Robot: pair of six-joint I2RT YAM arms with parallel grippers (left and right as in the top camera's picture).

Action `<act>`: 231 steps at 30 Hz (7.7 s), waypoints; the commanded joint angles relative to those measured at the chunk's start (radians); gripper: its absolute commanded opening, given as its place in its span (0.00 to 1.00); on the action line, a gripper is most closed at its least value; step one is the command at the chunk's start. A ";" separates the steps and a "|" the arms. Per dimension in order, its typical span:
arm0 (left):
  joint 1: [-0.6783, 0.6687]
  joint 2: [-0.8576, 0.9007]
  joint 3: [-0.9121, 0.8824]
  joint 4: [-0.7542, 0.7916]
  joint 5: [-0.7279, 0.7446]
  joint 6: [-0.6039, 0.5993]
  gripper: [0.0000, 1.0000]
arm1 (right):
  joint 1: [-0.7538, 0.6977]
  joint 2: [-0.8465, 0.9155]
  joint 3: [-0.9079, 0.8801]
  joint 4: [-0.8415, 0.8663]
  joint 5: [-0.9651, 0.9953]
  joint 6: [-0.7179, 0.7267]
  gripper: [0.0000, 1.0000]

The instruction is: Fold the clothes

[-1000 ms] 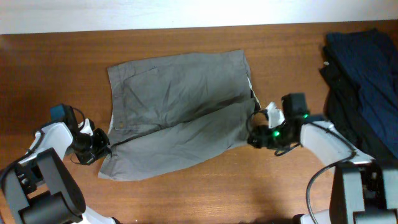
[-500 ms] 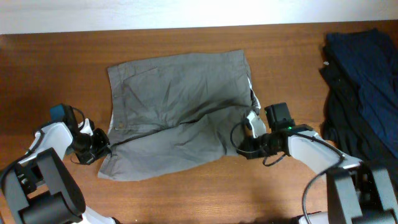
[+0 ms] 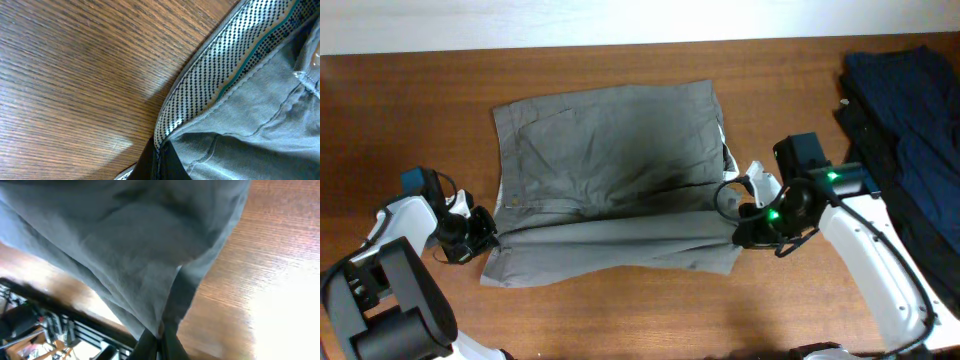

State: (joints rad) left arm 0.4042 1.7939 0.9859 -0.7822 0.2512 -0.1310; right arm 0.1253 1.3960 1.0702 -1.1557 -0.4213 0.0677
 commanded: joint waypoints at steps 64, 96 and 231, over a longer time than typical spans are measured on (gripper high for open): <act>0.002 -0.267 -0.286 -0.169 0.108 -0.006 0.57 | -0.009 -0.133 0.007 0.033 0.015 -0.052 0.04; 0.004 -0.268 -0.208 -0.196 0.108 0.021 0.31 | -0.009 -0.085 -0.165 0.065 0.204 0.246 0.76; -0.175 -0.412 -0.298 -0.198 0.032 -0.078 0.56 | -0.008 -0.140 0.136 -0.156 -0.180 -0.186 0.04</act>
State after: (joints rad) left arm 0.2817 1.3819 0.6918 -0.9867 0.2924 -0.1844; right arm 0.1211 1.2648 1.1877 -1.3151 -0.5781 -0.1158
